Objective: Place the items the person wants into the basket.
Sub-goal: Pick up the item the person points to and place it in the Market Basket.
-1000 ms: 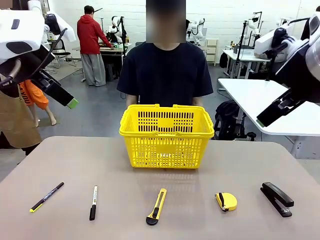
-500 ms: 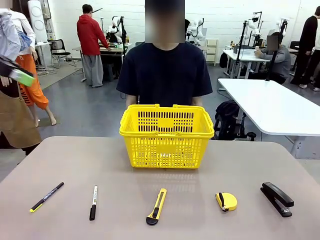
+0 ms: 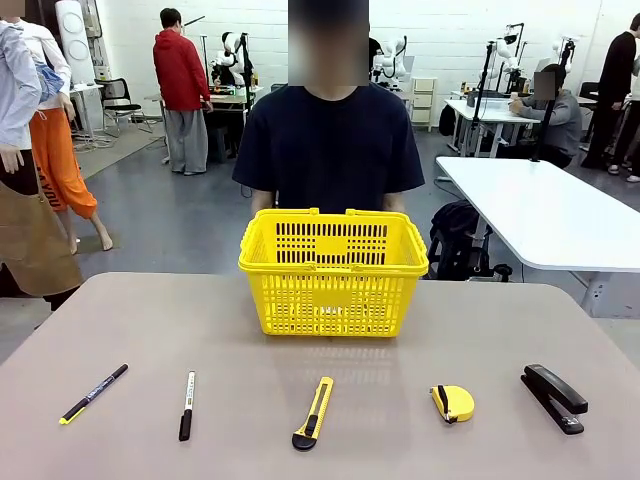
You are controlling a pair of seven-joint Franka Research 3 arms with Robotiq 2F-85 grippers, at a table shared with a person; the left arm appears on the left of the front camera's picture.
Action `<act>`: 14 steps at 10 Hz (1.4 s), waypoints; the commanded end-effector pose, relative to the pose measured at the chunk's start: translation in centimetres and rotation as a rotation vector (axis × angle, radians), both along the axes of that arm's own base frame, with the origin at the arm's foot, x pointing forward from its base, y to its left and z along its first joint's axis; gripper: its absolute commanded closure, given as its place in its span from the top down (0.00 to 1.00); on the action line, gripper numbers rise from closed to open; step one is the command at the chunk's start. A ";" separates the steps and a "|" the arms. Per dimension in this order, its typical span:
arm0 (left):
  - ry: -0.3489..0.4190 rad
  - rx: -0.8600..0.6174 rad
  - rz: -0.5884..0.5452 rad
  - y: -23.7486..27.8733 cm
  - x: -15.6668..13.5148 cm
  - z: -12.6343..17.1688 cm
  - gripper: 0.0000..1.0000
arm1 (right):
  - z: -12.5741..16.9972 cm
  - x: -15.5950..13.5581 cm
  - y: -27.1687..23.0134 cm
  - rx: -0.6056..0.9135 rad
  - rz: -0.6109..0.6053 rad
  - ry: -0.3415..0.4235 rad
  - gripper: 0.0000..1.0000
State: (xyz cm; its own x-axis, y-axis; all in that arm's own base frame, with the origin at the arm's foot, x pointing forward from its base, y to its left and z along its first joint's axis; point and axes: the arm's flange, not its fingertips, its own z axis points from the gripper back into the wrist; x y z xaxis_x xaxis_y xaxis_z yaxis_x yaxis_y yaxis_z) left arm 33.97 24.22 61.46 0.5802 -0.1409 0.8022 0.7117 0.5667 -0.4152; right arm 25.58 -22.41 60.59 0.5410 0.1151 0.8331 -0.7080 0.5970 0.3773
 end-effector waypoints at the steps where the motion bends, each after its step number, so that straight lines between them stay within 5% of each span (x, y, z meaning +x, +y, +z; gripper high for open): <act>1: 0.002 0.016 0.037 0.8 -1.1 -1.2 1.00 | 0.1 -1.6 0.5 -0.058 -0.030 -0.031 1.00; 5: 0.010 0.037 0.043 0.7 -3.3 -1.5 1.00 | 1.9 -3.3 0.7 -0.120 -0.098 0.006 1.00; 14: 0.035 0.038 0.078 2.9 -2.6 -1.5 1.00 | 1.6 -3.1 -0.1 -0.110 -0.072 -0.008 1.00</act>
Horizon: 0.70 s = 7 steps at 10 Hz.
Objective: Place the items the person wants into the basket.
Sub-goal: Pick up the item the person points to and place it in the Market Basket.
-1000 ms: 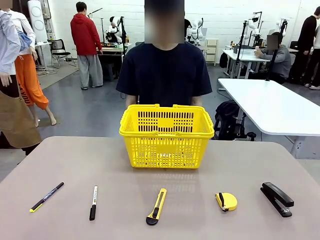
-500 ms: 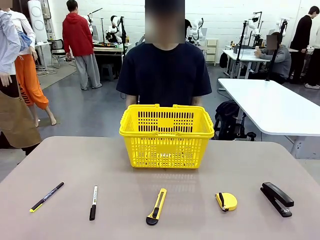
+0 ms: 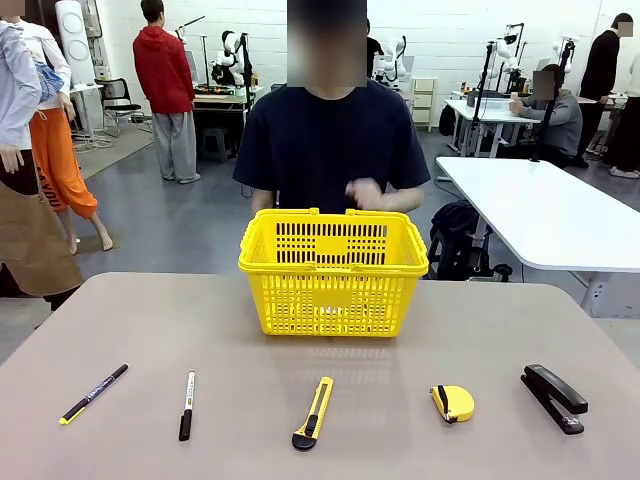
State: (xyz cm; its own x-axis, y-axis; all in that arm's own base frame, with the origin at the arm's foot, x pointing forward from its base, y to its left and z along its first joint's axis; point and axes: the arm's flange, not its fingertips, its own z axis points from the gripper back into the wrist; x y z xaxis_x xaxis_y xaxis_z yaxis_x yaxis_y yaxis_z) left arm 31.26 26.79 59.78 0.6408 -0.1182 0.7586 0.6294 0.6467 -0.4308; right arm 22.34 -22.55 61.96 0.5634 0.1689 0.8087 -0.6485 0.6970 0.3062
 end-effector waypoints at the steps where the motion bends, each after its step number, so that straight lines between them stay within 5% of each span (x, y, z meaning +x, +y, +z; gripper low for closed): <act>1: -0.028 -0.004 -0.015 0.4 0.1 0.2 1.00 | 0.2 0.1 0.0 0.012 0.014 -0.020 1.00; 7: -0.028 -0.004 -0.015 0.4 0.1 0.2 1.00 | 0.2 0.1 0.0 0.012 0.014 -0.020 1.00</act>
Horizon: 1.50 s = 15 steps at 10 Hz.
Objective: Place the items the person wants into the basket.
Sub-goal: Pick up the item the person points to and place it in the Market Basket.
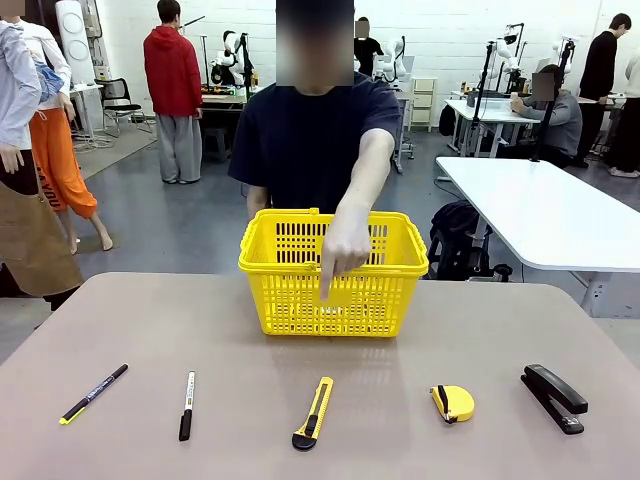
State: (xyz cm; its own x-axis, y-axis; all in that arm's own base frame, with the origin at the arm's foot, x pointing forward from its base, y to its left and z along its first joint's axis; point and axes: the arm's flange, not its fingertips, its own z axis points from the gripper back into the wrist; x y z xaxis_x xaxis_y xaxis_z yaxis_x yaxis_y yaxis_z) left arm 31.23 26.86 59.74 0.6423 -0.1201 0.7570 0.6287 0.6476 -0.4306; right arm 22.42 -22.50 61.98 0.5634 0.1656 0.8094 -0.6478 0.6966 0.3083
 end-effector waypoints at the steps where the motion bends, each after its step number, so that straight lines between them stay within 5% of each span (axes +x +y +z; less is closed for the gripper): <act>1: -0.030 -0.006 -0.014 0.3 0.1 0.2 1.00 | 0.2 0.1 0.0 0.008 0.015 -0.020 1.00; 5: -0.013 0.061 0.025 -2.4 -0.1 1.7 1.00 | 0.2 0.1 0.0 0.008 0.015 -0.020 1.00; 7: 0.059 0.354 -0.014 -13.8 0.2 6.7 1.00 | 0.2 0.1 0.0 0.008 0.015 -0.020 1.00; 9: 0.145 0.591 -0.102 -28.3 0.4 7.4 1.00 | 0.2 0.1 0.0 0.008 0.015 -0.020 1.00; 11: 0.305 0.715 -0.046 -42.3 1.7 2.6 1.00 | 0.2 0.1 0.0 0.008 0.015 -0.020 1.00; 15: 0.407 0.845 0.069 -57.2 3.9 -10.3 1.00 | 0.2 0.1 0.0 0.008 0.015 -0.020 1.00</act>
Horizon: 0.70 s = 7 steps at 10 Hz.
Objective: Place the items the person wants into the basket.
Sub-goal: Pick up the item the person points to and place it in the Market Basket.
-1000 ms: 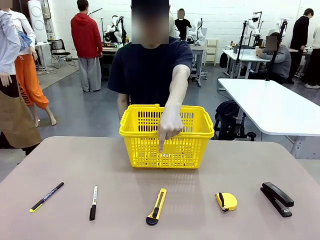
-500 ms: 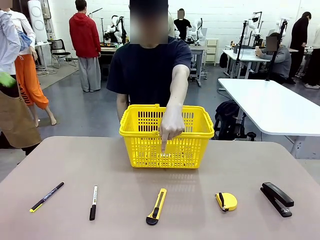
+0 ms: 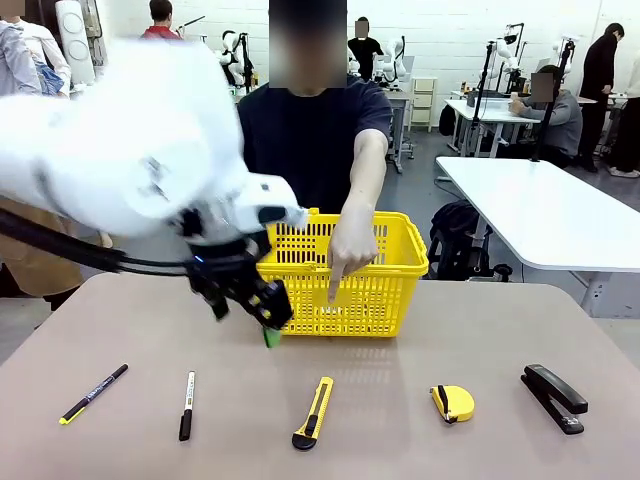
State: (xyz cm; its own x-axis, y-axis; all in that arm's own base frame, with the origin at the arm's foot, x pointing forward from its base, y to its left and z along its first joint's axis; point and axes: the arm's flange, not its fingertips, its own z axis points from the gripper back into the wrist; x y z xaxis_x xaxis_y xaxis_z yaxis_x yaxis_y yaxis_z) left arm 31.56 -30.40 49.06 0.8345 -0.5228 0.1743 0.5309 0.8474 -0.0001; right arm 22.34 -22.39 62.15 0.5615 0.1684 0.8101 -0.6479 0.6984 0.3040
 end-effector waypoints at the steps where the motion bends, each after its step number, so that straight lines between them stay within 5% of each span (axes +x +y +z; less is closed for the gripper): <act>1: 0.039 0.025 0.064 -1.4 4.4 -0.9 1.00 | 0.0 0.1 -0.1 0.012 0.016 -0.017 1.00; 5: 0.057 0.058 0.103 -6.4 5.3 -6.7 1.00 | 0.0 0.1 -0.1 0.012 0.016 -0.017 1.00; 7: 0.042 0.073 0.100 -6.5 5.7 -7.4 1.00 | 0.0 0.1 -0.1 0.012 0.016 -0.017 1.00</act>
State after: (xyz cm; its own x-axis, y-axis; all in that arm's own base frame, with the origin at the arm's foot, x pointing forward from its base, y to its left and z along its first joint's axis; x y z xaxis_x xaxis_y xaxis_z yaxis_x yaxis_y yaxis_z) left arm 36.35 -36.66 41.30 0.8840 -0.4604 0.0815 0.4604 0.8875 0.0197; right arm 22.45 -22.48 61.95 0.5634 0.1712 0.8083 -0.6484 0.6979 0.3042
